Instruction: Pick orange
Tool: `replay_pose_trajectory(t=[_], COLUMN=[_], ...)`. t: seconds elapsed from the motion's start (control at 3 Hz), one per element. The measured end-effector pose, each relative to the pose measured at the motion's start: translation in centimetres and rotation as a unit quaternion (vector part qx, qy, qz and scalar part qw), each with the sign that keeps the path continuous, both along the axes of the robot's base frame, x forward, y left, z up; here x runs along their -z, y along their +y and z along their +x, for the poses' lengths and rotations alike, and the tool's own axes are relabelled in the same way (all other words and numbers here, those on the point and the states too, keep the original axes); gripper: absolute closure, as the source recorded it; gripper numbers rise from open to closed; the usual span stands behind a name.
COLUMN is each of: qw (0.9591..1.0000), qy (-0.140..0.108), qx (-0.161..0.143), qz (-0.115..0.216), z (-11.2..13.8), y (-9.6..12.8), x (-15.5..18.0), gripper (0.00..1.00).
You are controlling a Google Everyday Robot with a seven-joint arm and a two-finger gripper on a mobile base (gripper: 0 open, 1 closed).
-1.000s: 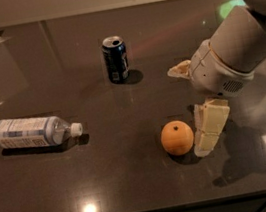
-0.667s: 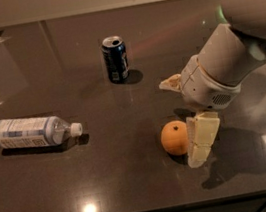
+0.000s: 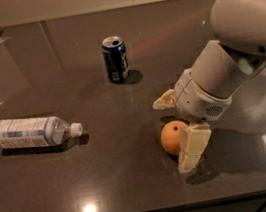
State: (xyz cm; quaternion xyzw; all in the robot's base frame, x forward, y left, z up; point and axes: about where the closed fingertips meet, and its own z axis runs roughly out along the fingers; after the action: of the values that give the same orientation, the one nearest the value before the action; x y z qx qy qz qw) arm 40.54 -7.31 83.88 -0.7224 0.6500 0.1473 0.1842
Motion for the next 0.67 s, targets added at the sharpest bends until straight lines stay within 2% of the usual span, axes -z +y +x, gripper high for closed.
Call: replay_pose_trajectory(t=[0.67], qw=[0.9994], qy=[0.005], qx=[0.004], qz=[0.034], z=[-0.4], y=[-0.1], x=[-1.6], gripper=[0.64])
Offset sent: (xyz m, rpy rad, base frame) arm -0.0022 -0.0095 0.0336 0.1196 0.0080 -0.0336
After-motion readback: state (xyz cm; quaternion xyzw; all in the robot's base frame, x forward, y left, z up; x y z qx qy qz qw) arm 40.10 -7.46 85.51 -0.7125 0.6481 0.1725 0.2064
